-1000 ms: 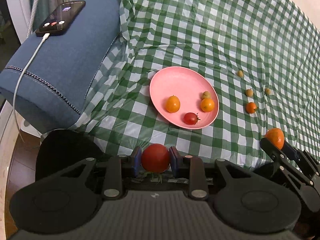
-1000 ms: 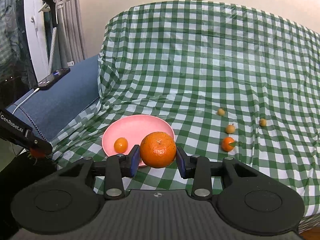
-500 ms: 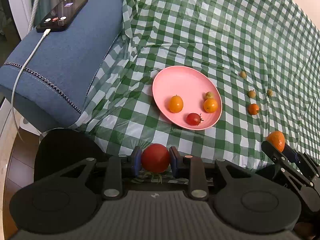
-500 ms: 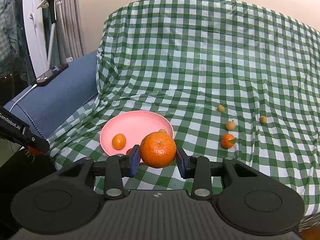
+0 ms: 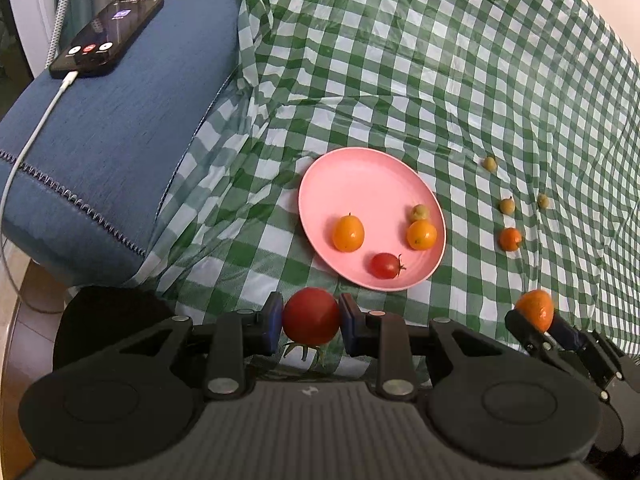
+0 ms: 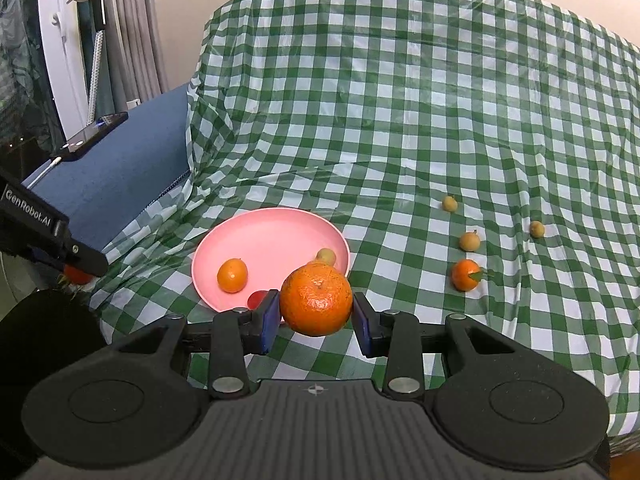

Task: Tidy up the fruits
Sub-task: 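Carry the tomato and mandarin toward the pink plate with both tools, then lower both fruits onto the pink plate and open both tools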

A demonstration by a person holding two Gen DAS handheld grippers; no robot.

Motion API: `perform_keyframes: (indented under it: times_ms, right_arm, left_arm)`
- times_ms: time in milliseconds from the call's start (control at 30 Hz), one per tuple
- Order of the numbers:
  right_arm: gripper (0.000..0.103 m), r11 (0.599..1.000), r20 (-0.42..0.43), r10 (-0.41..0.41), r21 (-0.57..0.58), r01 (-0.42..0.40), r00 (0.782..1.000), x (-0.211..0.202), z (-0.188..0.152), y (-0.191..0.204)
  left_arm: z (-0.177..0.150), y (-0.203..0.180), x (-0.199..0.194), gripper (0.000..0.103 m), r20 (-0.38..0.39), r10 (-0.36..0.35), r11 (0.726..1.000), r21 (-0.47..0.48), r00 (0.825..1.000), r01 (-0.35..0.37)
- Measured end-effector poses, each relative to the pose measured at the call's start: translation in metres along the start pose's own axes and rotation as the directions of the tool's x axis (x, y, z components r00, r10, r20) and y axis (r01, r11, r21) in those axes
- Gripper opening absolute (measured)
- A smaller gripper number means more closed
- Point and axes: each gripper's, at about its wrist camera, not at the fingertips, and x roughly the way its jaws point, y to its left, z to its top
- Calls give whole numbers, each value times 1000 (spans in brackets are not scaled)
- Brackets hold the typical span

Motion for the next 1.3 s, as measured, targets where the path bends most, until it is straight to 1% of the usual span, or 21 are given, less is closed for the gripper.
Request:
perform_keyframes:
  times_ms: [300,567,900,1033,1167,1233,1300]
  right_arm:
    - [40,1000,-24,13,-3,-13,1000,19,3,-3]
    - [40,1000,-31,22,-12,-22,999,39,8,0]
    - [40,998,-61,63,-23,-64,996,85,16,8]
    - [40,996,-74,80,-24,-82,994,107,21,11]
    - [40,995,-94,99,-23,-101,991,129,25,12]
    - [40,994,-106,101,-31,-105,989,139,24,14]
    - [40,994,-121,99,-33,-104,988,148,23,14]
  left_arm:
    - [17,-6,13,33,-4,-8,1000,-7,1000,8]
    - [39,-18,34,33,-13,-13,1000,-5,1000,13]
    - [83,-45,85,33,-26,-12,1000,26,1000,13]
    - [101,-54,116,33,-62,-37,999,19,997,39]
    - [109,-60,151,33,-138,-71,997,-2,988,72]
    - [109,-60,167,33,-179,-77,997,-15,981,75]
    - [108,-59,179,33,-203,-66,998,-17,977,63]
